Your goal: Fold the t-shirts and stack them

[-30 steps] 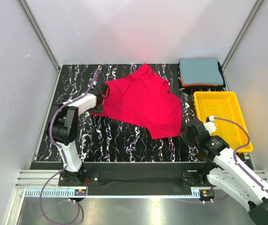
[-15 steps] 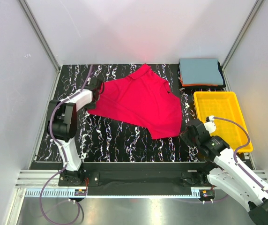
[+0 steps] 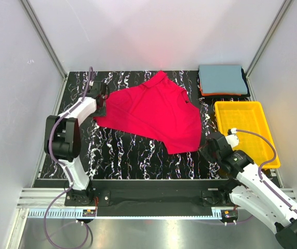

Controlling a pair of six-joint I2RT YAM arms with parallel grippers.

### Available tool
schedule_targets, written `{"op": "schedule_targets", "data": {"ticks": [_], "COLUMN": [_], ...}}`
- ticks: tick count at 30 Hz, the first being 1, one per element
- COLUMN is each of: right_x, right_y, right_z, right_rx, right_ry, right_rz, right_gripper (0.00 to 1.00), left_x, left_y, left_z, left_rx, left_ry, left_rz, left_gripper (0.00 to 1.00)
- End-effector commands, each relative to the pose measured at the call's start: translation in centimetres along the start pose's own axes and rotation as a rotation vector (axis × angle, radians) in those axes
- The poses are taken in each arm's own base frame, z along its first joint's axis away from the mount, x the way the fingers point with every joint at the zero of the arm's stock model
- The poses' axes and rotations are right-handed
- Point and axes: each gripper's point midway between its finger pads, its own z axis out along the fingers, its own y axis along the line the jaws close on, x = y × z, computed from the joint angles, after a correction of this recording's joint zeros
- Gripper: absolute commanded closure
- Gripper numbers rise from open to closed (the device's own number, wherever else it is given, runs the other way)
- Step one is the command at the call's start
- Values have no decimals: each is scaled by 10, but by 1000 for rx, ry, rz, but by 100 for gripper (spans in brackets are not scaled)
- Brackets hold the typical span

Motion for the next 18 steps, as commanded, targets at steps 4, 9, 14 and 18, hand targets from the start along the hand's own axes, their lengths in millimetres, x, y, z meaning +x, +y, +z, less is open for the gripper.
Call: {"op": "schedule_targets", "data": {"ticks": [4, 9, 14, 18], "right_x": [2, 0, 2, 4], "right_y": [5, 9, 13, 15], "right_z": [2, 0, 0, 1], "right_rx": [-30, -48, -58, -60], "right_ry": [0, -5, 4, 20], "right_rz": [-2, 7, 9, -4], "right_gripper": [100, 100, 100, 100], "left_x": [-13, -7, 21, 28], "left_y": [2, -3, -14, -13], "left_z": [-25, -31, -10, 3], "left_rx": [150, 201, 154, 99], "left_ry": [-61, -60, 23, 61], "left_rz": [-97, -63, -28, -58], "left_gripper": [54, 53, 55, 56]}}
